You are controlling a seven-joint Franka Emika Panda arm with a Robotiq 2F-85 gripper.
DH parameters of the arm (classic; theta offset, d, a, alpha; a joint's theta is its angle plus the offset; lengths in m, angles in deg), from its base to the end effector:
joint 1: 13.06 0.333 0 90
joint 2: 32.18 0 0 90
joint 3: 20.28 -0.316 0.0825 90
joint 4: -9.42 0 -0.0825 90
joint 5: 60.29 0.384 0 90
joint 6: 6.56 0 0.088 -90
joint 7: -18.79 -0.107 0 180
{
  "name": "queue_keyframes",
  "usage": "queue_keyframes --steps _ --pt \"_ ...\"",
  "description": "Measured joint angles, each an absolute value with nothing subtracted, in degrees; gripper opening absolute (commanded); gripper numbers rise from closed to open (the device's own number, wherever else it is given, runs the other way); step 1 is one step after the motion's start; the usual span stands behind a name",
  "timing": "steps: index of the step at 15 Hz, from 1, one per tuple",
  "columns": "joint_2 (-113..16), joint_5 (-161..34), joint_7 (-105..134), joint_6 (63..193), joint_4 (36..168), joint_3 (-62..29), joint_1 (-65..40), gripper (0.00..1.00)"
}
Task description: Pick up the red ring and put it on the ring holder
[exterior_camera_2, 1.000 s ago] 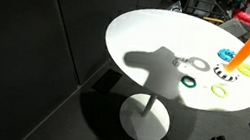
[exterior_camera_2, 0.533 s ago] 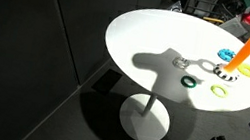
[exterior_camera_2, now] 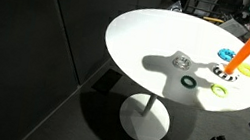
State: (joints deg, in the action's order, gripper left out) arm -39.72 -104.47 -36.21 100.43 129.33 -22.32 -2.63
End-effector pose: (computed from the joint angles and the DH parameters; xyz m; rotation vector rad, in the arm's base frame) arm 0.5354 0.0634 0.3534 2.3452 -0.4380 0.1233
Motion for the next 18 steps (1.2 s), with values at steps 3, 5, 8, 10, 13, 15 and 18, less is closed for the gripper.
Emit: queue_keyframes --steps 3,5,8,10,13,15,18 --pt "-39.7 -105.8 -36.2 100.5 130.0 -22.3 -3.5 0.09" --pt "-39.7 -106.4 -36.2 100.6 130.1 -22.3 -4.2 0.09" --pt "-39.9 -107.2 -36.2 100.9 130.1 -22.2 -5.1 0.09" --pt "-40.0 -107.7 -36.2 101.3 130.1 -22.2 -5.7 0.09" --pt "-40.4 -108.3 -36.3 102.2 130.1 -22.1 -6.1 0.09" --pt "-40.9 -108.7 -36.4 102.6 130.1 -22.1 -6.2 0.09" --pt "-41.6 -109.8 -36.7 103.1 130.1 -22.1 -6.2 0.09"
